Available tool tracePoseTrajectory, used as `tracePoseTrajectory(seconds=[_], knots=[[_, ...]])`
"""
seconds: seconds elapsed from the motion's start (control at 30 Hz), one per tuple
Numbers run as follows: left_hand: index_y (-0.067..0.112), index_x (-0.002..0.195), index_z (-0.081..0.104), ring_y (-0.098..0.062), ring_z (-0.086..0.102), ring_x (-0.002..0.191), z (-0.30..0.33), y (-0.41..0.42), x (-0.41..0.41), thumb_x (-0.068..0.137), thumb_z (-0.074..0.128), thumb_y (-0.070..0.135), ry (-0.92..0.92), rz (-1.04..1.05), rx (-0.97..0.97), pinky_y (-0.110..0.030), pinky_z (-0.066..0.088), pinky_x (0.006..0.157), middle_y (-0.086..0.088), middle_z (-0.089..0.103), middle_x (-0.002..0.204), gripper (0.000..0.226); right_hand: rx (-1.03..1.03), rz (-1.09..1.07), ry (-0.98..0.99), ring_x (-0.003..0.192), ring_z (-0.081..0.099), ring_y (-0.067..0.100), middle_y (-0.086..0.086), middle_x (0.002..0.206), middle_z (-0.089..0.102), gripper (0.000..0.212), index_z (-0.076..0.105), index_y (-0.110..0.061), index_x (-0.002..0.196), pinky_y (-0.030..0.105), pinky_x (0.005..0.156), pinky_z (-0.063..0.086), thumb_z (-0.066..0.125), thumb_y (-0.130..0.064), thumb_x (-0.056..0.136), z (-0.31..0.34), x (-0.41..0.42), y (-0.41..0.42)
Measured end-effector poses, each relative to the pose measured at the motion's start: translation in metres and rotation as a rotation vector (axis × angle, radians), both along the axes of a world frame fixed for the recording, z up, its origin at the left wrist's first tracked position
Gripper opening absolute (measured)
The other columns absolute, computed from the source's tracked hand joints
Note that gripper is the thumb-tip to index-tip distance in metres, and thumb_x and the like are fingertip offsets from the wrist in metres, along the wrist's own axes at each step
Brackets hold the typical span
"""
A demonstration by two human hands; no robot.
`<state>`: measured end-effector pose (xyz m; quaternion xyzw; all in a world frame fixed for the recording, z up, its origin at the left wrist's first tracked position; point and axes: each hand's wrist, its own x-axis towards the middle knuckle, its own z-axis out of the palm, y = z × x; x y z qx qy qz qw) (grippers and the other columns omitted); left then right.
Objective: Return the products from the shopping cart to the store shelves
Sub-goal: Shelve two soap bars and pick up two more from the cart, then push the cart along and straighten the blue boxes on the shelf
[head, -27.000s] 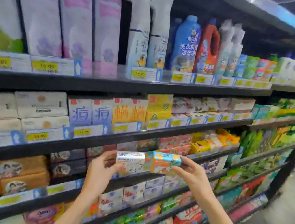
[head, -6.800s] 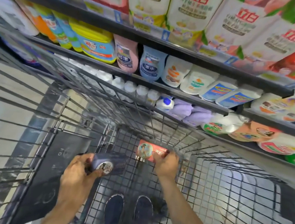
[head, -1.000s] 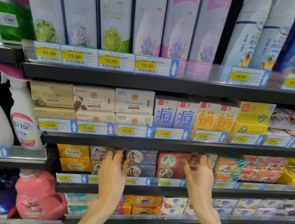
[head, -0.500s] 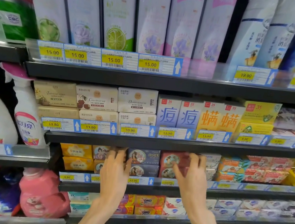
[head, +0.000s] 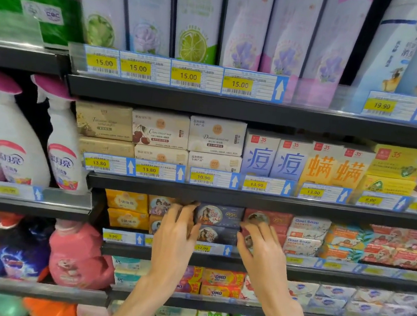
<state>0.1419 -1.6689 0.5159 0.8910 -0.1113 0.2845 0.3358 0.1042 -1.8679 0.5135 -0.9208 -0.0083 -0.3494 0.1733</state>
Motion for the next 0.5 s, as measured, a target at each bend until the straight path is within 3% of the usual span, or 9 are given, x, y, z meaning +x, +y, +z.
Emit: tracePoseTrajectory(seconds=[0.07, 0.23, 0.33, 0.5], knots=[[0.028, 0.129, 0.055, -0.017, 0.06, 0.109, 0.001, 0.01, -0.007, 0.09, 0.071, 0.023, -0.003, 0.001, -0.021, -0.032, 0.057, 0.08, 0.006, 0.055, 0.124, 0.042, 0.044, 0.056, -0.031, 0.093, 0.06, 0.02, -0.004, 0.101, 0.063, 0.015, 0.067, -0.018, 0.102, 0.032, 0.069, 0.054, 0.07, -0.018, 0.087, 0.0, -0.004, 0.006], [0.033, 0.132, 0.053, -0.01, 0.056, 0.113, -0.003, 0.063, -0.036, 0.093, 0.067, 0.027, -0.032, 0.072, 0.057, -0.023, 0.053, 0.073, 0.013, 0.051, 0.123, 0.042, -0.001, 0.289, -0.007, 0.091, 0.064, 0.014, -0.009, 0.099, 0.065, 0.012, 0.067, -0.023, 0.101, 0.029, 0.067, 0.054, 0.067, -0.024, 0.09, 0.0, -0.006, 0.049], [0.032, 0.135, 0.052, -0.007, 0.053, 0.117, -0.005, 0.109, -0.064, 0.093, 0.066, 0.03, -0.023, 0.164, 0.108, -0.022, 0.052, 0.082, 0.015, 0.05, 0.127, 0.044, -0.031, 0.459, 0.073, 0.097, 0.064, 0.01, -0.013, 0.107, 0.065, 0.017, 0.065, -0.026, 0.109, 0.028, 0.072, 0.055, 0.063, -0.031, 0.093, 0.001, -0.002, 0.092], [0.033, 0.136, 0.051, -0.012, 0.057, 0.114, -0.011, 0.19, -0.131, 0.091, 0.063, 0.037, 0.072, 0.363, 0.145, -0.032, 0.052, 0.092, 0.015, 0.051, 0.132, 0.047, -0.092, 0.764, 0.149, 0.1, 0.066, 0.014, -0.01, 0.111, 0.069, 0.03, 0.065, -0.028, 0.119, 0.03, 0.079, 0.054, 0.056, -0.043, 0.095, -0.004, 0.004, 0.179]])
